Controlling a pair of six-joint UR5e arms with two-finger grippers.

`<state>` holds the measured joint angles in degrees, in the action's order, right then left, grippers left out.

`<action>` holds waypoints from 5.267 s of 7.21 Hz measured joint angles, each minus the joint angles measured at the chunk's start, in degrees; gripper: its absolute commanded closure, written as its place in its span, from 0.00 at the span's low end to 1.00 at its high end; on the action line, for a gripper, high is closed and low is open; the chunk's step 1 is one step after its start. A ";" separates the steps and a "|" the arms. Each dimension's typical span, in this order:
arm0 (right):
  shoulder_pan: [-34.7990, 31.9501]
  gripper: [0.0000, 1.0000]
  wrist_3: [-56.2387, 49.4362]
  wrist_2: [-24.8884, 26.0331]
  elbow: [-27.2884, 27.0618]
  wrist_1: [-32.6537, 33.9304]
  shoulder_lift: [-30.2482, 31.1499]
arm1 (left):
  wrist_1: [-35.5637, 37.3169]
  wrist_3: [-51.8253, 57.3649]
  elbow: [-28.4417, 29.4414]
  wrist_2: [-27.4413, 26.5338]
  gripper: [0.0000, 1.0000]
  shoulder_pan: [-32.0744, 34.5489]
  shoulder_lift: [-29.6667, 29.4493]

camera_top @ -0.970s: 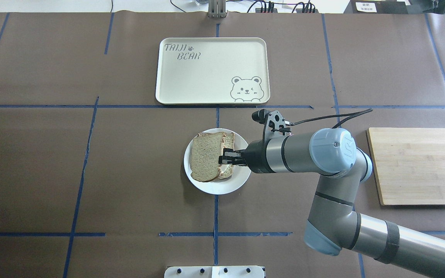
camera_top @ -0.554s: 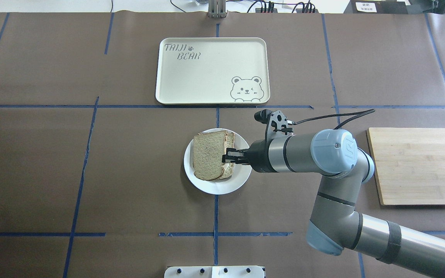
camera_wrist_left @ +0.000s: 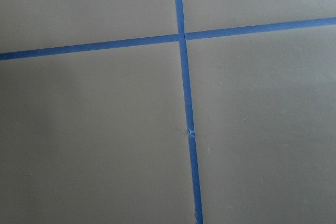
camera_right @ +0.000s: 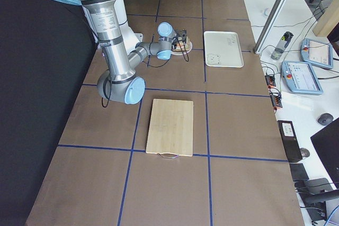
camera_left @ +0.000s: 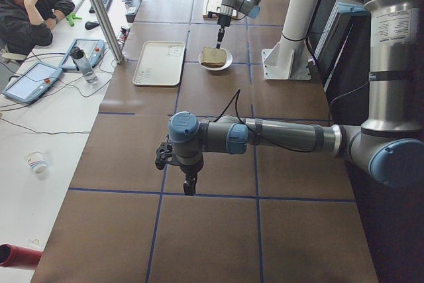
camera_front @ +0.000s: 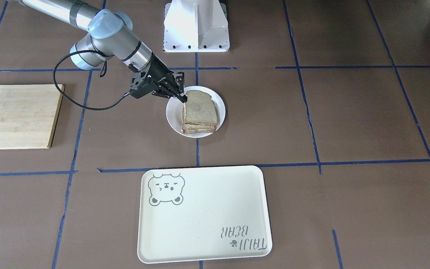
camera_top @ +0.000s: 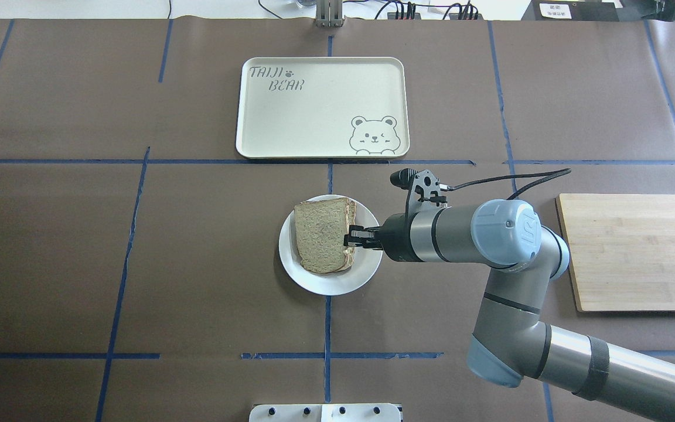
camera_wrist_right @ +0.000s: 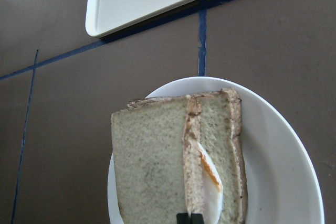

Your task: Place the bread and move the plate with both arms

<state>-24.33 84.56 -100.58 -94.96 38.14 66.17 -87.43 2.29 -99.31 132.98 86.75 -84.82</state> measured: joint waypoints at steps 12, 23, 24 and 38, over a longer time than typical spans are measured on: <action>-23.10 0.00 -24.17 -25.27 -2.68 29.69 0.78 | -0.61 -0.51 -2.70 -0.23 0.00 -0.35 -0.77; -64.35 0.00 -101.57 -31.66 -11.02 55.61 39.75 | -34.78 -36.57 -3.72 8.60 0.00 -14.91 -4.32; -64.53 0.00 -101.33 -31.64 -10.59 55.58 39.86 | -43.07 -47.38 -3.26 7.89 0.00 -20.30 -5.07; -64.62 0.00 -101.17 -31.78 -10.25 55.55 39.83 | -86.55 -97.63 15.46 -39.09 0.38 -65.98 -26.52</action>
<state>-88.95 -16.61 -132.36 -105.21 93.69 106.00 -173.98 -95.35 -83.86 93.89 20.77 -111.34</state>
